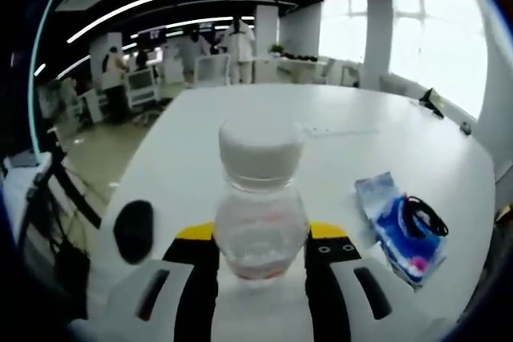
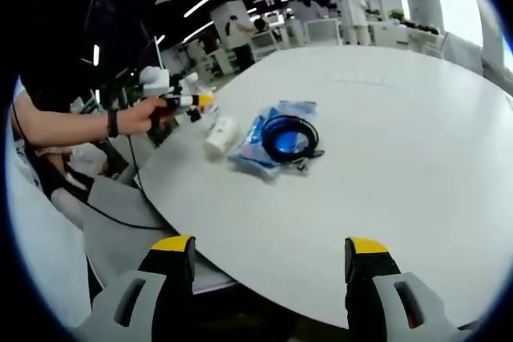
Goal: Arrange the tabletop items into an orderly group along one side of the table until the central work area is clear of visible clutter.
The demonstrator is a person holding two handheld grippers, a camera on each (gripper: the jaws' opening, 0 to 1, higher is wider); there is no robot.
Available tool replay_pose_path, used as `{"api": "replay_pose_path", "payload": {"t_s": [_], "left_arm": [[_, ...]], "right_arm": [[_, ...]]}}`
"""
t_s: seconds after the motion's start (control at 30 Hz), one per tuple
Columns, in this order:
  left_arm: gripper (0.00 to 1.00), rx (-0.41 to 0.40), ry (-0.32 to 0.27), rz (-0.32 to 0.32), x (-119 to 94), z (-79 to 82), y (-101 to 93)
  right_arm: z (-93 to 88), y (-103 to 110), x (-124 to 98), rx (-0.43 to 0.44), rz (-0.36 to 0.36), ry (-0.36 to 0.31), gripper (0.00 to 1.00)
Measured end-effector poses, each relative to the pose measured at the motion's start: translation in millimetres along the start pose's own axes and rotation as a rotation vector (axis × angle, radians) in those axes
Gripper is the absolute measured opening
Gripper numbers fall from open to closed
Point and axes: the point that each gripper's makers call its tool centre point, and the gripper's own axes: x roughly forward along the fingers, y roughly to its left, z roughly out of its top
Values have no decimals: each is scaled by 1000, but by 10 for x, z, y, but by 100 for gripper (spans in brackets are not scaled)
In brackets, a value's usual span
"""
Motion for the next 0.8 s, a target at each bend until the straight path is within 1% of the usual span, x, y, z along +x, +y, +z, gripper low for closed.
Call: {"api": "replay_pose_path", "payload": {"t_s": [0.1,0.17,0.3,0.4,0.53,0.57,0.67,0.73,0.8], "left_arm": [[41,-10,13,-10,1,-5,2],[41,-51,13,-22,-23,5,-6],[43,-53,0,-20,-107,48,-14],[44,-58,-4,-14,-201,46,-28],[44,-76,-14,14,-350,9,-2],[44,-84,-16,21,-316,-10,60],[43,-109,-32,48,-390,-58,138],[43,-113,-35,51,-434,-94,137],[43,-114,-36,61,-502,-166,119]], "right_arm": [[10,-7,29,-1,6,3,78],[31,-6,47,-2,10,3,77],[72,-27,88,-14,23,7,77],[104,-38,112,-26,37,11,77],[130,-38,148,-59,70,27,78],[133,-32,154,-70,79,33,78],[155,-46,169,-104,103,45,78],[168,-83,177,-114,108,47,77],[179,-103,188,-119,123,47,77]]}}
